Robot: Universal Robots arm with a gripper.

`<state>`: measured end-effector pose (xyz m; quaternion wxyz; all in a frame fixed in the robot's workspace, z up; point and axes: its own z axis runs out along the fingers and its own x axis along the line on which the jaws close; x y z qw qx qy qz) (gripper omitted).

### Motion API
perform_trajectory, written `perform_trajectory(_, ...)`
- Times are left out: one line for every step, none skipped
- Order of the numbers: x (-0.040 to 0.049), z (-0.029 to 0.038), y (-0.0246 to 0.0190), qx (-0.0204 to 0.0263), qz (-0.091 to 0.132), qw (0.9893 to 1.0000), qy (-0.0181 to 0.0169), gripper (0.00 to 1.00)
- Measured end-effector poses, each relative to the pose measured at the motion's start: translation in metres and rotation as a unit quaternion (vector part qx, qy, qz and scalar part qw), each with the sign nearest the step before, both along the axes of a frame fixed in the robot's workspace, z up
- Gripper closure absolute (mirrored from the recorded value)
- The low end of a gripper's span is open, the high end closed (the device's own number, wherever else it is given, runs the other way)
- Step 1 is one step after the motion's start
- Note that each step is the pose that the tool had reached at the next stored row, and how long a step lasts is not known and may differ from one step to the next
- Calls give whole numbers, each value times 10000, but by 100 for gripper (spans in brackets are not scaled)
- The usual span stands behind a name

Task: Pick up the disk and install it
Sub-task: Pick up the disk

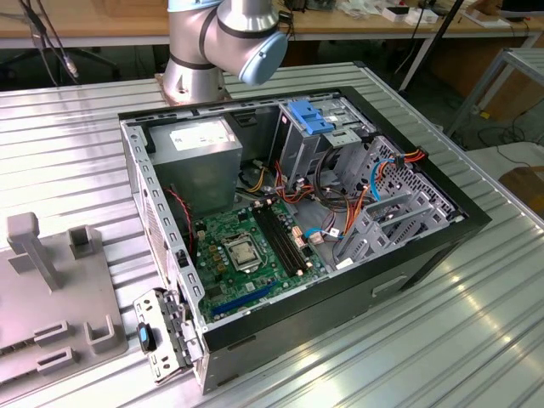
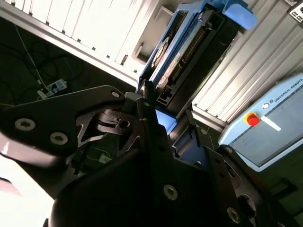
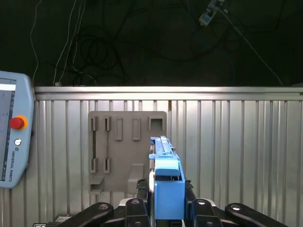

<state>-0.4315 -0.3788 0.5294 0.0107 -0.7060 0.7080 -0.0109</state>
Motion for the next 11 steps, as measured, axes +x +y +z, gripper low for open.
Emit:
perform_trajectory(20,-6,0,-2,0,10000,0,63)
perform_trajectory(19,-11,0,-8,-1,10000,-5,63)
perform_trajectory(21,-11,0,-13,0,10000,-7,63)
perform_trajectory(31,-10,0,-16,0,10000,-6,63)
perform_trajectory(41,-11,0,-17,0,10000,-6,63)
perform_trajectory(65,-11,0,-18,0,10000,-6,63)
perform_trajectory(92,-11,0,-18,0,10000,-6,63)
perform_trajectory(145,-11,0,-18,0,10000,-6,63)
perform_trajectory(198,-13,0,-18,0,10000,-6,63)
perform_trajectory(260,-14,0,-18,0,10000,-6,63)
perform_trajectory(318,-17,0,-18,0,10000,-6,63)
